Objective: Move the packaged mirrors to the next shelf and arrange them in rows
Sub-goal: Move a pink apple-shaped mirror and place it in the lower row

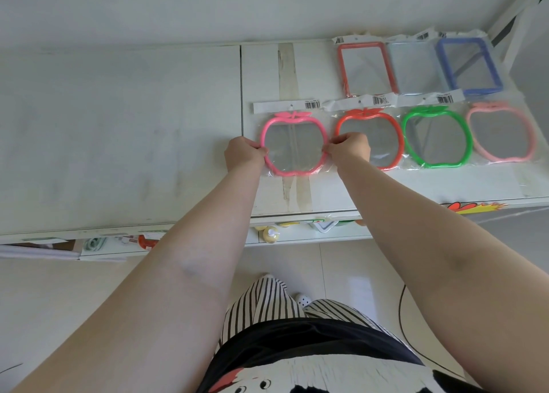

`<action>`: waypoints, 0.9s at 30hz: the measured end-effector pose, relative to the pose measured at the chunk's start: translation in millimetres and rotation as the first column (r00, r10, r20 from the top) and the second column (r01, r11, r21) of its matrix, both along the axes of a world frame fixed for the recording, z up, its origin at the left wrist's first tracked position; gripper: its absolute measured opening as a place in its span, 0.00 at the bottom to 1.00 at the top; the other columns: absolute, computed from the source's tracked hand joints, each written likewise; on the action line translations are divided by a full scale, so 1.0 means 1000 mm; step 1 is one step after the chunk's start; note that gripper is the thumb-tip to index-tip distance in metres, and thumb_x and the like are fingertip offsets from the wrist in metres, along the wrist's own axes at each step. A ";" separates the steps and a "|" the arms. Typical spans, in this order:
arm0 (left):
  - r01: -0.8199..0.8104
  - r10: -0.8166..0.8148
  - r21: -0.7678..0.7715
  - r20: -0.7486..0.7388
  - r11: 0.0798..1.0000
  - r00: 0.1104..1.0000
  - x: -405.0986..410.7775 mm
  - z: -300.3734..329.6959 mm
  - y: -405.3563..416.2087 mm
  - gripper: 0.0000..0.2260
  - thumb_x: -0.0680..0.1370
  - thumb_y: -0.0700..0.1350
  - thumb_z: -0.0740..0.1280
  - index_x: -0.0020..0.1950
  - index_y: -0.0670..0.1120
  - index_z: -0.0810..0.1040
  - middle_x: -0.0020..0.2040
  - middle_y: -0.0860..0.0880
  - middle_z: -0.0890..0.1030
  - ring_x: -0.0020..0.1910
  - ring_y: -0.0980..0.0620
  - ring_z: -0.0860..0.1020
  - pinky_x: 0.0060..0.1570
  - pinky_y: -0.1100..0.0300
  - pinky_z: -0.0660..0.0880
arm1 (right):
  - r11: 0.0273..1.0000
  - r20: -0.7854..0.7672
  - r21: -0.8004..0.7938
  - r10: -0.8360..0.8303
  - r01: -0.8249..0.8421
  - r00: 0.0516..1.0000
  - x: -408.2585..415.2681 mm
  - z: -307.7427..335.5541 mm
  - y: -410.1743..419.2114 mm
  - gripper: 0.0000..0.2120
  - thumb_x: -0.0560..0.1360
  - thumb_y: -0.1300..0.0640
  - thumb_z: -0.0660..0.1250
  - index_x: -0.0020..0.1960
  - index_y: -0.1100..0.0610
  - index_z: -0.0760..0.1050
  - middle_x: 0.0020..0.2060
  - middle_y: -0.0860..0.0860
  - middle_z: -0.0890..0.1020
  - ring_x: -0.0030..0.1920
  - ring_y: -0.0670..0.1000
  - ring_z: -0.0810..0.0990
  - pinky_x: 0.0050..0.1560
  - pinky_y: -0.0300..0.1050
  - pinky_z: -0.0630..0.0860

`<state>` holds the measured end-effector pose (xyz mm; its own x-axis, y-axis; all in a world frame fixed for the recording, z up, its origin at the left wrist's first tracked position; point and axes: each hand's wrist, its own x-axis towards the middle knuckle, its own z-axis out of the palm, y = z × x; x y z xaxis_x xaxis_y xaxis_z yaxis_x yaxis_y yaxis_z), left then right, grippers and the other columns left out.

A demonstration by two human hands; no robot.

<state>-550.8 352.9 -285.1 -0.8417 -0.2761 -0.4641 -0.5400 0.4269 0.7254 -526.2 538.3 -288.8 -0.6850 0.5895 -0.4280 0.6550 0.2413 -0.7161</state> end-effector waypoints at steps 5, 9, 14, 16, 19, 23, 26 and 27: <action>-0.007 0.007 -0.005 -0.009 1.000 1.000 0.001 0.000 0.001 0.08 0.72 0.40 0.71 0.51 0.44 0.81 0.51 0.46 0.84 0.41 0.50 0.76 0.44 0.63 0.71 | 1.000 0.006 0.001 0.004 -0.004 1.000 0.001 0.002 -0.001 0.12 0.68 0.60 0.75 0.51 0.55 0.82 0.42 0.52 0.82 0.42 0.54 0.79 0.49 0.45 0.79; -0.008 0.008 -0.005 -0.014 1.000 1.000 0.001 0.000 0.002 0.08 0.73 0.40 0.71 0.51 0.44 0.81 0.52 0.46 0.84 0.41 0.50 0.76 0.45 0.63 0.71 | 1.000 0.006 0.001 0.002 -0.002 1.000 0.001 0.004 -0.001 0.11 0.68 0.60 0.74 0.50 0.55 0.82 0.42 0.52 0.82 0.41 0.53 0.79 0.48 0.44 0.78; 0.000 -0.001 -0.012 -0.020 1.000 1.000 0.002 0.001 0.002 0.08 0.74 0.40 0.70 0.52 0.44 0.81 0.51 0.46 0.84 0.41 0.50 0.76 0.44 0.62 0.71 | 1.000 0.011 0.007 0.011 -0.011 1.000 0.001 0.004 0.000 0.11 0.68 0.60 0.75 0.51 0.55 0.82 0.42 0.52 0.81 0.42 0.53 0.79 0.49 0.45 0.79; 0.004 -0.005 -0.012 -0.024 1.000 1.000 0.002 0.000 0.003 0.08 0.74 0.40 0.70 0.52 0.44 0.81 0.51 0.46 0.84 0.41 0.51 0.76 0.44 0.63 0.70 | 1.000 0.013 0.012 0.016 -0.016 1.000 0.002 0.004 0.000 0.11 0.68 0.60 0.74 0.51 0.55 0.82 0.43 0.52 0.82 0.42 0.54 0.79 0.49 0.44 0.79; -0.005 0.005 -0.007 -0.025 1.000 1.000 0.002 0.000 0.002 0.08 0.73 0.40 0.70 0.51 0.44 0.81 0.51 0.46 0.84 0.41 0.51 0.76 0.43 0.63 0.70 | 1.000 0.016 0.013 0.023 -0.023 1.000 0.002 0.003 0.000 0.11 0.68 0.60 0.74 0.51 0.55 0.82 0.44 0.53 0.83 0.43 0.54 0.79 0.49 0.44 0.78; 0.000 0.000 -0.009 -0.028 1.000 1.000 0.002 0.000 0.002 0.08 0.73 0.40 0.70 0.52 0.44 0.81 0.51 0.46 0.84 0.41 0.51 0.76 0.43 0.63 0.70 | 1.000 0.027 0.009 0.024 -0.024 0.999 0.001 0.004 0.001 0.11 0.68 0.60 0.74 0.51 0.54 0.82 0.45 0.53 0.83 0.43 0.53 0.79 0.49 0.43 0.78; 0.008 -0.009 -0.008 -0.023 1.000 1.000 0.002 0.000 0.002 0.08 0.73 0.40 0.70 0.52 0.44 0.81 0.52 0.46 0.84 0.42 0.50 0.76 0.44 0.63 0.70 | 1.000 0.033 0.004 0.027 -0.027 0.999 0.001 0.005 0.001 0.11 0.69 0.60 0.74 0.51 0.55 0.82 0.45 0.53 0.82 0.43 0.53 0.79 0.49 0.43 0.77; 0.015 -0.015 -0.008 -0.022 1.000 1.000 0.001 0.000 0.001 0.08 0.74 0.40 0.70 0.52 0.43 0.81 0.52 0.46 0.84 0.42 0.50 0.77 0.45 0.63 0.70 | 1.000 0.030 0.006 0.026 -0.026 0.999 0.000 0.004 0.001 0.11 0.69 0.60 0.74 0.51 0.55 0.82 0.45 0.53 0.82 0.43 0.53 0.79 0.48 0.43 0.77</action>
<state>-549.4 354.1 -285.1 -0.8556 -0.2669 -0.4435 -0.5176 0.4405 0.7335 -525.8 539.8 -284.5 -0.6871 0.5742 -0.4451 0.6697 0.2632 -0.6944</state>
